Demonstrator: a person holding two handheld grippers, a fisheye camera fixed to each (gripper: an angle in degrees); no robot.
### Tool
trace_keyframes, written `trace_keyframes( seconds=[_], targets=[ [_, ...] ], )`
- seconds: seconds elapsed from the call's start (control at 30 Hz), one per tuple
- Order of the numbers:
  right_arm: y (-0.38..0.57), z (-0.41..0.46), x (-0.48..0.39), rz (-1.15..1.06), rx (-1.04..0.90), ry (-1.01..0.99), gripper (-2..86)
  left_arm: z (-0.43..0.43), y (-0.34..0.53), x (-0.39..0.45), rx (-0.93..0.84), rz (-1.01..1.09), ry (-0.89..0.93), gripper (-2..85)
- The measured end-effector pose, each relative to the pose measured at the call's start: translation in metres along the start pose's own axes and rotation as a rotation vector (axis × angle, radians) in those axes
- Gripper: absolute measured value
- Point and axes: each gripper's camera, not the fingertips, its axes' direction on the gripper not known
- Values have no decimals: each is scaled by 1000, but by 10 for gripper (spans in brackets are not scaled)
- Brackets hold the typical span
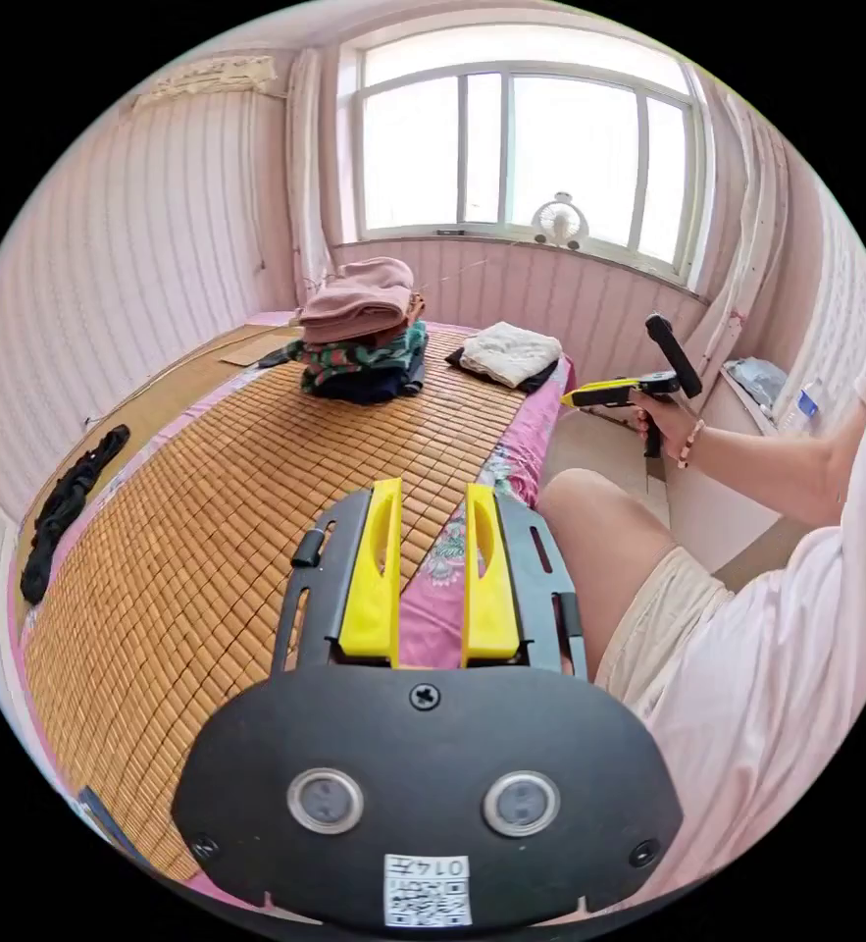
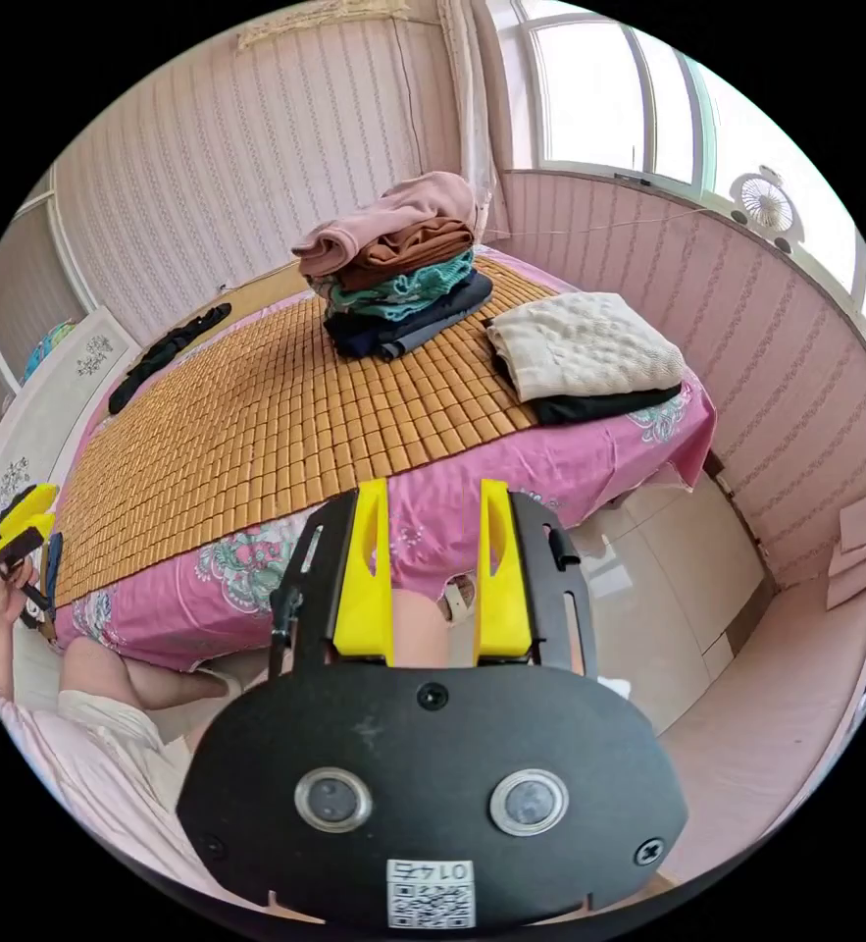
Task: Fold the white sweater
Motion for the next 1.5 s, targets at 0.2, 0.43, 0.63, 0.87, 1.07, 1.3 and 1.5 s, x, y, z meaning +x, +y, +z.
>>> trace_keyframes(
  seconds=[0.2, 0.43, 0.63, 0.87, 1.07, 1.3, 1.5],
  targets=[
    [-27, 85, 32, -16, 86, 65, 133, 153, -149, 28, -58, 192, 90, 101],
    [-71, 214, 54, 133, 174, 5, 141, 346, -297, 46, -130, 268, 132, 104],
    [-47, 314, 78, 312, 150, 49, 121, 470, -370, 53, -152, 243, 158, 105],
    [15, 336, 124, 405, 220, -101, 17, 558, -423, 70, -146, 205, 185, 106],
    [86, 334, 181, 587, 385, -166, 11, 619, -477, 90, -166, 190, 191, 105],
    [129, 362, 217, 628, 409, -179, 8, 674, -510, 105, -258, 140, 283, 36],
    [148, 385, 234, 634, 471, -300, 8, 679, -530, 120, -300, 183, 208, -8]
  ],
)
